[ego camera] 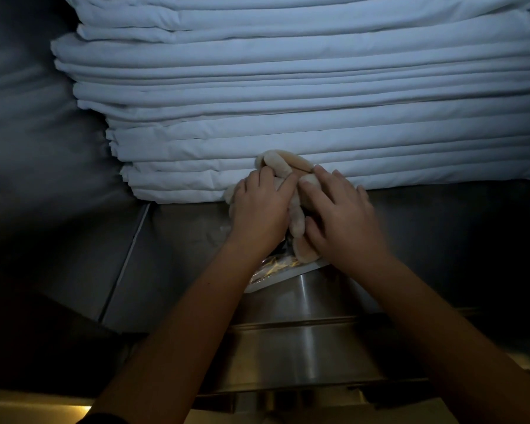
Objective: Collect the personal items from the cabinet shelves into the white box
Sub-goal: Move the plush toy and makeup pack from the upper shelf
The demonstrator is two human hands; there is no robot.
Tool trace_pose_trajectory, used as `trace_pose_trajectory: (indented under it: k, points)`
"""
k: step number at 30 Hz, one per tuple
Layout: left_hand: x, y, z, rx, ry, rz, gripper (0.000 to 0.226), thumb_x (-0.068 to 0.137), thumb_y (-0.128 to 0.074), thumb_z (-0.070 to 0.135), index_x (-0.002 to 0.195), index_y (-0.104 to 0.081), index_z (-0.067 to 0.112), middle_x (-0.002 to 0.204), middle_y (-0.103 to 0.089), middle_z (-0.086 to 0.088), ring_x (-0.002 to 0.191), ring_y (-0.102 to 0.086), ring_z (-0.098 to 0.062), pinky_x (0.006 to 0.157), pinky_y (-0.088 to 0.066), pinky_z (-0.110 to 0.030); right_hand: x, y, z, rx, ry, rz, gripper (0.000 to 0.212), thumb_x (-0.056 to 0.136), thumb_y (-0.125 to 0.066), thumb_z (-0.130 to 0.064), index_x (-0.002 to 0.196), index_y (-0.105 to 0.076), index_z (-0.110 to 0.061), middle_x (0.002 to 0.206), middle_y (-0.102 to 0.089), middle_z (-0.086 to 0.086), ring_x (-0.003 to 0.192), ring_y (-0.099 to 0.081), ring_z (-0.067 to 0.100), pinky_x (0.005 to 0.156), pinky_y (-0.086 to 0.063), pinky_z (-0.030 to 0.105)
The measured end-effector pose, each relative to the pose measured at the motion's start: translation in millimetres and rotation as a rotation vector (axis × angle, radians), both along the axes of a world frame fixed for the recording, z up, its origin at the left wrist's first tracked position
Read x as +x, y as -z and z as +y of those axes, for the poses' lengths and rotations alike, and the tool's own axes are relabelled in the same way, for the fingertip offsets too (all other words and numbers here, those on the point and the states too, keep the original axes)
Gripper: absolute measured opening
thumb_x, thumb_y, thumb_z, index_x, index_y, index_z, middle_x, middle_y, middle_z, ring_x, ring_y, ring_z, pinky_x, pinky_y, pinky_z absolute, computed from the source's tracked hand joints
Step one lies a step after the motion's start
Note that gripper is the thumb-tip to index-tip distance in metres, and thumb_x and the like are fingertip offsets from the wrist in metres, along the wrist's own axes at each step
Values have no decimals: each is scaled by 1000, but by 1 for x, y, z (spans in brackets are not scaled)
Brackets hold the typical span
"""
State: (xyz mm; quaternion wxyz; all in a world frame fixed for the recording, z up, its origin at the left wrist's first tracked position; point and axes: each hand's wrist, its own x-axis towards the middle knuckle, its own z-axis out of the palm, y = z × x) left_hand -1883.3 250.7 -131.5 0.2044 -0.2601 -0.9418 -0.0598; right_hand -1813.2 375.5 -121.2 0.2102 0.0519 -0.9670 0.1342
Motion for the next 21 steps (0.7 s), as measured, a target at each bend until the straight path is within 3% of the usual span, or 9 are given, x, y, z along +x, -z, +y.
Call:
trace_pose_trajectory:
  k: [4, 10, 18, 21]
  points:
    - [-6, -1, 5, -25, -36, 50, 41, 92, -45, 30, 132, -46, 22, 117, -50, -17, 102, -46, -32, 81, -36, -39, 0, -2, 0, 4, 4, -8, 46, 83, -58, -17, 127, -51, -8, 139, -42, 17, 130, -35, 35, 98, -30, 54]
    - [0, -6, 4, -49, -17, 119, 30, 82, -62, 26, 110, -63, 13, 96, -59, -20, 79, -56, -34, 64, -43, -40, 4, -3, 1, -14, -11, -10, 48, 82, -59, -14, 129, -49, -8, 140, -41, 16, 131, -33, 36, 100, -28, 54]
    - [25, -20, -20, -35, -28, 293, 23, 84, -61, 22, 104, -67, 12, 84, -61, -16, 73, -57, -32, 68, -45, -38, 17, -7, -1, -44, -116, -16, 57, 87, -52, -19, 141, -35, -16, 146, -33, 16, 134, -29, 34, 103, -28, 55]
    - [37, -28, -35, -67, -74, 317, 30, 85, -50, 29, 102, -68, 12, 81, -60, -16, 71, -57, -32, 66, -46, -36, 24, -7, -7, -33, -178, 3, 59, 88, -54, -18, 142, -31, -17, 144, -35, 18, 133, -31, 35, 103, -29, 55]
